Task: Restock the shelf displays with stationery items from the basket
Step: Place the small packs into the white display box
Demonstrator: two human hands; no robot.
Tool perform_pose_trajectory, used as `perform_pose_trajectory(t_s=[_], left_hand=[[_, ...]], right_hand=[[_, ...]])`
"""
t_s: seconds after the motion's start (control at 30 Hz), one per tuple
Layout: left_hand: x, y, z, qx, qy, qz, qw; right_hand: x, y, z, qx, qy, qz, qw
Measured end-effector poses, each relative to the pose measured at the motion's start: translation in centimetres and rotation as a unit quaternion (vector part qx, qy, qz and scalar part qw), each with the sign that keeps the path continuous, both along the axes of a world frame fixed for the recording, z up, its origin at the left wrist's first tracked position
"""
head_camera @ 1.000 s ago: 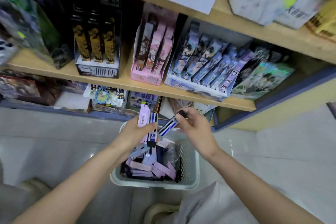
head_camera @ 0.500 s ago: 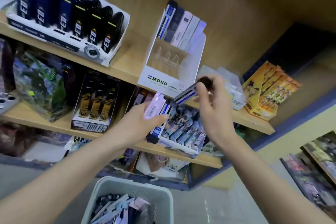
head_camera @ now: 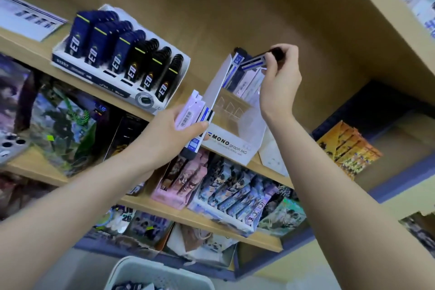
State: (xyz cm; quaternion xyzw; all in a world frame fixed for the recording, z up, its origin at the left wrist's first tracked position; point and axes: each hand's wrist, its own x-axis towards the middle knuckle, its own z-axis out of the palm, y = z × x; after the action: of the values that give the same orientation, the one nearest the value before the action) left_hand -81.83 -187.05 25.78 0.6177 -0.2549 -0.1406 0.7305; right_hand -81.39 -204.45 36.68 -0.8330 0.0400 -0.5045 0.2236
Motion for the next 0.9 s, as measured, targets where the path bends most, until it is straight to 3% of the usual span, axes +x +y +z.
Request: perform_pose_trajectory(t_s=[0.37,0.5,0.8,0.9], left_hand=[[0.7,0.3,-0.2,-0.049,0.023,0.009,0.998],[0.7,0.5,-0.1,-0.064,0.025,0.005,0.998],[0.3,1.1,0.0,-0.074,0.046,-0.002,0.996],[0.2,1.2,-0.1,-0.07,0.051,0.004,0.996]], right_hand=[[2.3,0.1,3.2,-0.051,0.11,0.032,0.992],[2.0,0.0,2.7,-0.086,0.098,0.024,0.991],[1.2,0.5,1.3,-0.014,0.089,-0.005,0.996],[0.9,0.6,0.3,-0.012,0.137,0.01,0.99]])
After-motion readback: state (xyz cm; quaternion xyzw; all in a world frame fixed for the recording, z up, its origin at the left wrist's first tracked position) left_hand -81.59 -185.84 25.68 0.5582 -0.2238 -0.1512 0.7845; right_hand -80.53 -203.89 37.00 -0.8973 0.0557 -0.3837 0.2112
